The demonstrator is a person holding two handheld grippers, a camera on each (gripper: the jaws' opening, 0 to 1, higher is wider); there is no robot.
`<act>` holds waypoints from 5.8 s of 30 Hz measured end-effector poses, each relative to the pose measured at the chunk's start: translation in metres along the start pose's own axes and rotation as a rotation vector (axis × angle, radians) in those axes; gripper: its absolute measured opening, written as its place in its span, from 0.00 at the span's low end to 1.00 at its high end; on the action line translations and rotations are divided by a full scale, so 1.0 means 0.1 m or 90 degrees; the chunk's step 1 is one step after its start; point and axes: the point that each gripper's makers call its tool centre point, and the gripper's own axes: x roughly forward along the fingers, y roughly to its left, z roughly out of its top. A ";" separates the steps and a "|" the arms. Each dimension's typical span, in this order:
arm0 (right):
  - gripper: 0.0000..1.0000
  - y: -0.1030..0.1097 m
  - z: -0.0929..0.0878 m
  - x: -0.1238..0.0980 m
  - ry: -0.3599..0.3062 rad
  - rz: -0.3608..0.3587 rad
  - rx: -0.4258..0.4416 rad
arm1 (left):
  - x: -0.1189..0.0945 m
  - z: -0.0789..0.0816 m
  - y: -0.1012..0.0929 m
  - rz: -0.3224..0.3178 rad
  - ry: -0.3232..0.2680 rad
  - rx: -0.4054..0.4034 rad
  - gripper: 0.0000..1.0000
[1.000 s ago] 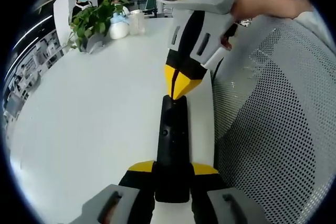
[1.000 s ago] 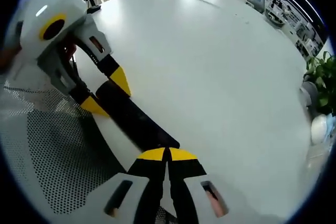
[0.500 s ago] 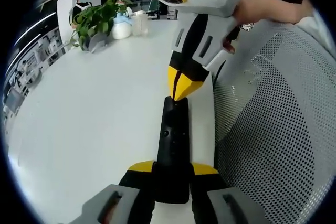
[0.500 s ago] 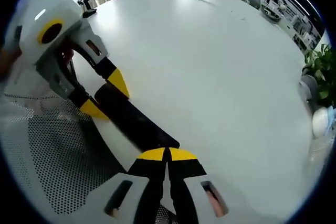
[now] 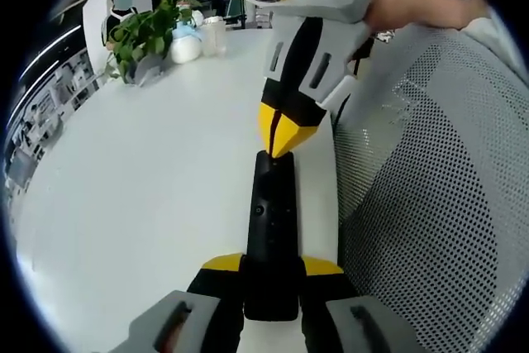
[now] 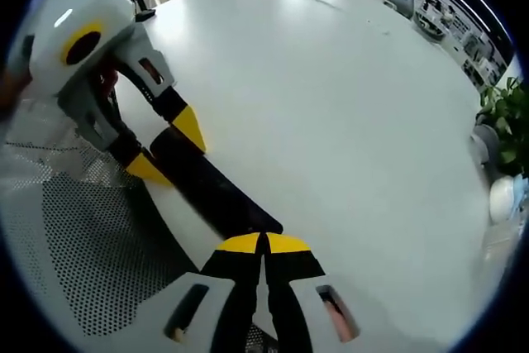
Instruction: Press the specified remote control buttons in sequence, fully releasing each button before pressing the next.
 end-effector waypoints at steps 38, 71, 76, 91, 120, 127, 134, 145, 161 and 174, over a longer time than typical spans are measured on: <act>0.00 0.16 0.06 0.02 -0.013 0.047 -0.009 | 0.01 0.01 -0.01 -0.011 -0.005 0.005 0.25; 0.00 0.11 0.00 -0.01 0.003 0.042 -0.042 | 0.01 0.02 0.00 -0.011 -0.010 0.003 0.25; 0.00 0.11 0.04 0.00 -0.004 0.033 -0.061 | 0.01 0.02 0.00 -0.011 -0.010 0.003 0.25; 0.00 0.10 0.04 0.01 -0.012 0.039 -0.042 | 0.02 0.03 -0.01 -0.008 -0.011 0.008 0.25; 0.00 0.09 0.03 0.00 0.015 0.044 -0.028 | 0.02 0.03 -0.01 -0.006 -0.009 0.016 0.25; 0.00 0.10 0.03 0.00 0.015 0.044 -0.029 | 0.02 0.03 -0.01 -0.007 -0.009 0.016 0.25; 0.00 0.10 0.02 0.01 0.007 0.040 -0.052 | 0.02 0.03 -0.01 -0.010 -0.004 0.022 0.25; 0.00 0.10 0.03 0.00 0.008 0.045 -0.036 | 0.03 0.03 -0.01 -0.006 -0.006 0.016 0.25; 0.00 0.19 0.08 -0.03 -0.006 0.071 -0.046 | 0.04 0.05 -0.05 -0.013 -0.011 0.025 0.25; 0.00 0.25 0.03 0.00 0.013 0.090 -0.050 | 0.05 0.07 -0.08 -0.021 -0.011 0.035 0.24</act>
